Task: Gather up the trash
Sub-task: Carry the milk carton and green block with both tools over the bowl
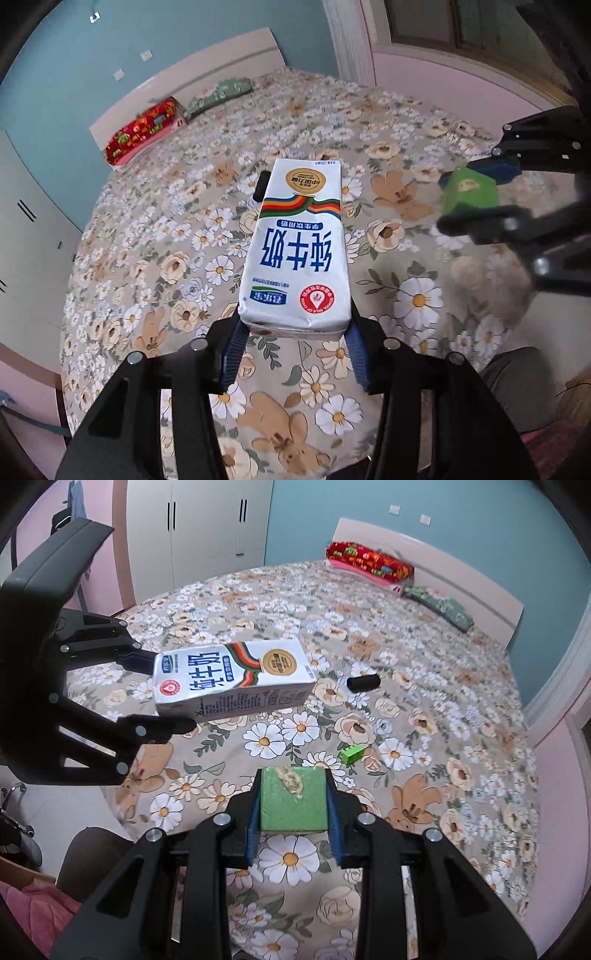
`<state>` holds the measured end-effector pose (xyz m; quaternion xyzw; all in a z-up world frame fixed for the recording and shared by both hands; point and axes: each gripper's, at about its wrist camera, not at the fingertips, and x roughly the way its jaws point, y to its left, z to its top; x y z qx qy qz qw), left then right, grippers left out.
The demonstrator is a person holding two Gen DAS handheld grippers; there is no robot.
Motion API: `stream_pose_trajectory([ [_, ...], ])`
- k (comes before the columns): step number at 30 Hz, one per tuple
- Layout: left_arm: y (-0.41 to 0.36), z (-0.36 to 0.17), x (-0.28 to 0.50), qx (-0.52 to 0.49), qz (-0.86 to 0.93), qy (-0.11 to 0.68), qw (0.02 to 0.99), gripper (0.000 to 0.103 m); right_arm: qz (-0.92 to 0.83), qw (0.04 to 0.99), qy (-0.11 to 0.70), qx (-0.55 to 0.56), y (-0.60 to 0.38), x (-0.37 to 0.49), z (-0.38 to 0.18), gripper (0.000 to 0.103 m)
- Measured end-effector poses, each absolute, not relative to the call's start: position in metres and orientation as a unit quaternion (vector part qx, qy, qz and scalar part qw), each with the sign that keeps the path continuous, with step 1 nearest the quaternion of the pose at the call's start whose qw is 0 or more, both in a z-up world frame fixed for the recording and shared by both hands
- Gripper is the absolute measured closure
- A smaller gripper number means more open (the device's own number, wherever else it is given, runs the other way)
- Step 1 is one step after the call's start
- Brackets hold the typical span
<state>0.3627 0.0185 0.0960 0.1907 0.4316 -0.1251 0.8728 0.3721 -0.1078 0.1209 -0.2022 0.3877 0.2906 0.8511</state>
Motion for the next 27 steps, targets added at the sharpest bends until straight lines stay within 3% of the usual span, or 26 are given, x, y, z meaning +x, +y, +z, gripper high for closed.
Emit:
stream_pose_trajectory([
  [15, 0.023, 0.148, 0.263, 0.187, -0.096, 0.407, 0.889, 0.052, 0.29, 0.868, 0.345, -0.209, -0.126, 0.27, 0.179, 0.072],
  [27, 0.018, 0.117, 0.203, 0.192, -0.1, 0.427, 0.878, 0.052, 0.297, 0.856, 0.368, -0.209, -0.136, 0.216, 0.145, 0.072],
])
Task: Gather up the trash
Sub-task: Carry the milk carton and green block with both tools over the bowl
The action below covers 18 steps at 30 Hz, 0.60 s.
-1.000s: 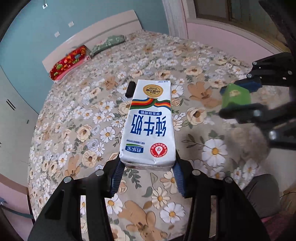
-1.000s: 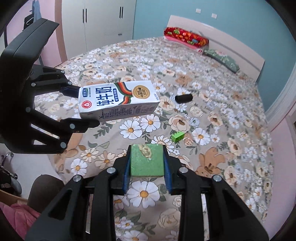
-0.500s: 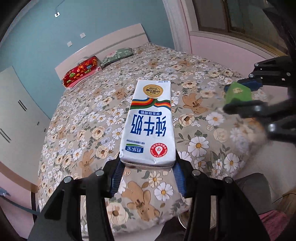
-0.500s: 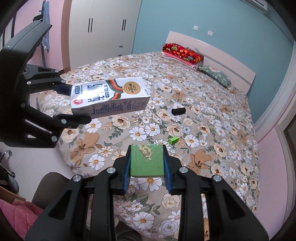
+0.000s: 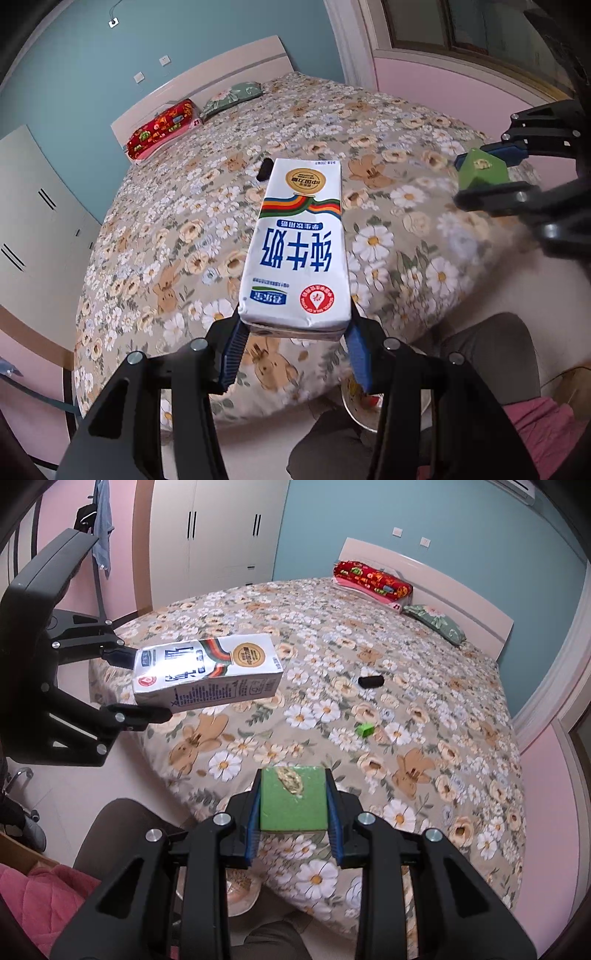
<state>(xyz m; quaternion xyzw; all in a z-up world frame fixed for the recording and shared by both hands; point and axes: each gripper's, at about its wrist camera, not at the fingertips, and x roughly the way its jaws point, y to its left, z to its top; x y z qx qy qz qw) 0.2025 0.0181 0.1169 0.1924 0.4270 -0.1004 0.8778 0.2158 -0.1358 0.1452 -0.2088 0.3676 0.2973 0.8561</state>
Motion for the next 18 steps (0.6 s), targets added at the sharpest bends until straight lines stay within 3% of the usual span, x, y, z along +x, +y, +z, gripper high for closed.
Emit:
stream_pose_trajectory([
  [18, 0.021, 0.033, 0.154, 0.191, -0.125, 0.486, 0.844, 0.052, 0.313, 0.823, 0.431, -0.195, -0.135, 0.179, 0.056, 0.072],
])
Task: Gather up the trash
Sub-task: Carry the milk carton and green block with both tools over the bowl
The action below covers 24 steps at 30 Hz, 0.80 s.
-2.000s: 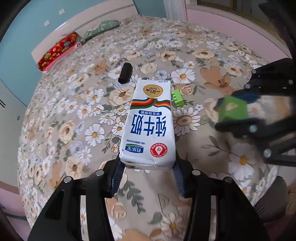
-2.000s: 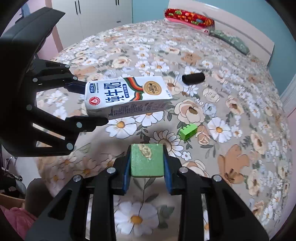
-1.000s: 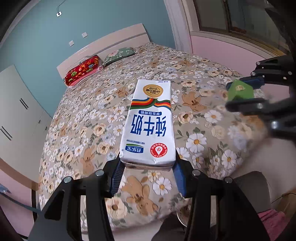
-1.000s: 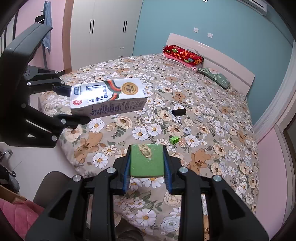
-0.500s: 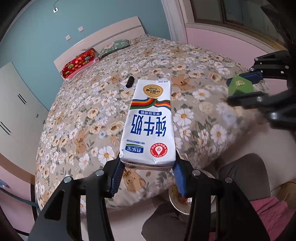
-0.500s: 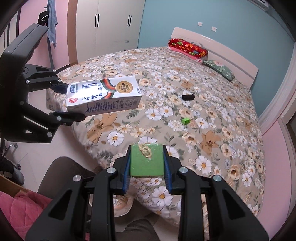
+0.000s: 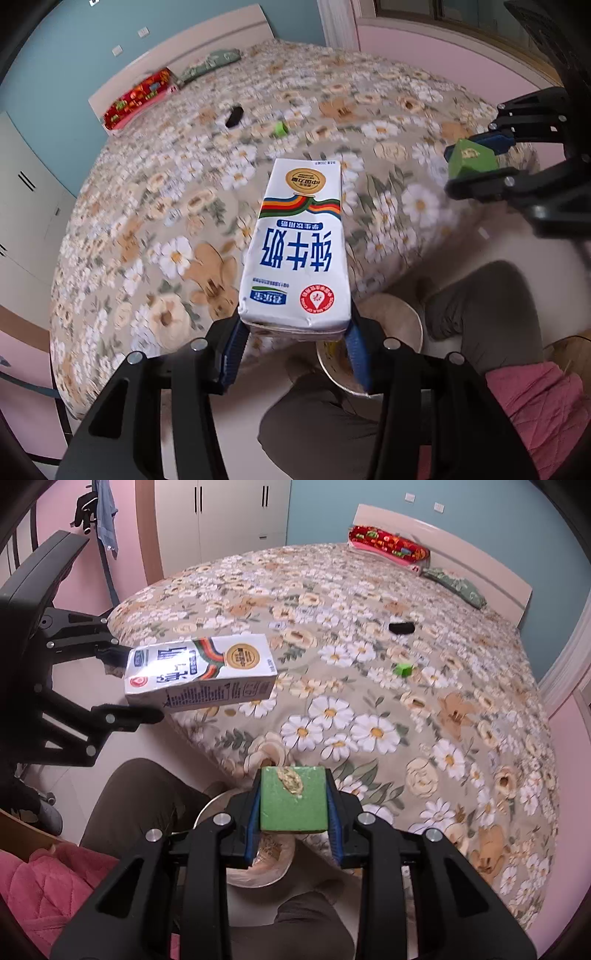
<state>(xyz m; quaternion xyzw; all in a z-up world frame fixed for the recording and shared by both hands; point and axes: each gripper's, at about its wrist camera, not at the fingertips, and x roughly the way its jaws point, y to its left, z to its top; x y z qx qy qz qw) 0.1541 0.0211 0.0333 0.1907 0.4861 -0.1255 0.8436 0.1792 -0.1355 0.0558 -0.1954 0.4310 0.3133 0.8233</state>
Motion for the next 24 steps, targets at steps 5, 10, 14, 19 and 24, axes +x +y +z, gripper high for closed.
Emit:
stream_pose_trajectory([
  [5, 0.017, 0.006, 0.144, 0.192, -0.138, 0.505, 0.83, 0.052, 0.317, 0.812, 0.453, -0.187, -0.135, 0.177, 0.028, 0.072],
  [10, 0.015, -0.03, 0.137, 0.186, -0.149, 0.535, 0.81, 0.052, 0.32, 0.8, 0.475, -0.179, -0.132, 0.174, -0.001, 0.072],
  [14, 0.012, -0.056, 0.131, 0.187, -0.16, 0.553, 0.796, 0.052, 0.321, 0.792, 0.491, -0.17, -0.131, 0.175, -0.022, 0.072],
  [19, 0.008, -0.089, 0.125, 0.189, -0.171, 0.571, 0.78, 0.052, 0.316, 0.78, 0.518, -0.155, -0.132, 0.175, -0.055, 0.072],
  [24, 0.005, -0.123, 0.122, 0.183, -0.182, 0.593, 0.762, 0.052, 0.31, 0.767, 0.543, -0.142, -0.136, 0.175, -0.086, 0.072],
])
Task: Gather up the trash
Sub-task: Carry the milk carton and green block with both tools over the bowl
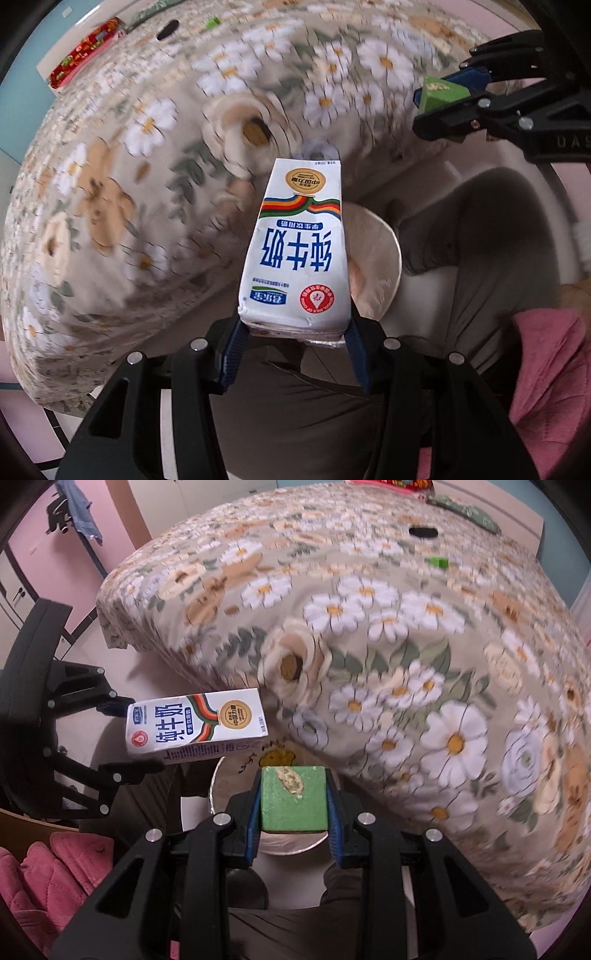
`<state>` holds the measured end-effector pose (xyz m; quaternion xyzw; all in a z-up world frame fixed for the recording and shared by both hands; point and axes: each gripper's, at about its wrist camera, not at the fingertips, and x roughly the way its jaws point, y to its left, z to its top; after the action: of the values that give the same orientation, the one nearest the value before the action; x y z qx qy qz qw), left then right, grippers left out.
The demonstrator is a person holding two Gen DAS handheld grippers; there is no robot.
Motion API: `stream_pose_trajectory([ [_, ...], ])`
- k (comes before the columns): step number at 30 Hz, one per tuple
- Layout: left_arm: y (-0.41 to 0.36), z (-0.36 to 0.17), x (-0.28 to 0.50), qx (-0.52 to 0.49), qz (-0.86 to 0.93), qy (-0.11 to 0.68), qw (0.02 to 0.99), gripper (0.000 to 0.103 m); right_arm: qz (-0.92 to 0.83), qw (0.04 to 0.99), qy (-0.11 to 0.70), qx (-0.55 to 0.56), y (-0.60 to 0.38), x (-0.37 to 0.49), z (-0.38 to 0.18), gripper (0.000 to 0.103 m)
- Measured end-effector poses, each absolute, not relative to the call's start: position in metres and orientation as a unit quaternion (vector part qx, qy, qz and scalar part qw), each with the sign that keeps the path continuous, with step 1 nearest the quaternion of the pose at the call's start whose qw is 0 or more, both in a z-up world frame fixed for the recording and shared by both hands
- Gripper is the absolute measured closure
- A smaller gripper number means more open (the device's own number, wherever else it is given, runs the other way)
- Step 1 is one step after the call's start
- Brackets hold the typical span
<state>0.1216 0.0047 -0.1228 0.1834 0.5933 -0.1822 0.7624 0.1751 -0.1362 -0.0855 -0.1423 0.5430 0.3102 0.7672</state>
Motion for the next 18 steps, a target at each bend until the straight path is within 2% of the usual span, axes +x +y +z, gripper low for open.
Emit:
stream_pose_trajectory([
  [18, -0.006, -0.205, 0.14, 0.157, -0.201, 0.644, 0.721, 0.052, 0.291, 0.712, 0.63, -0.112, -0.141, 0.185, -0.205, 0.072],
])
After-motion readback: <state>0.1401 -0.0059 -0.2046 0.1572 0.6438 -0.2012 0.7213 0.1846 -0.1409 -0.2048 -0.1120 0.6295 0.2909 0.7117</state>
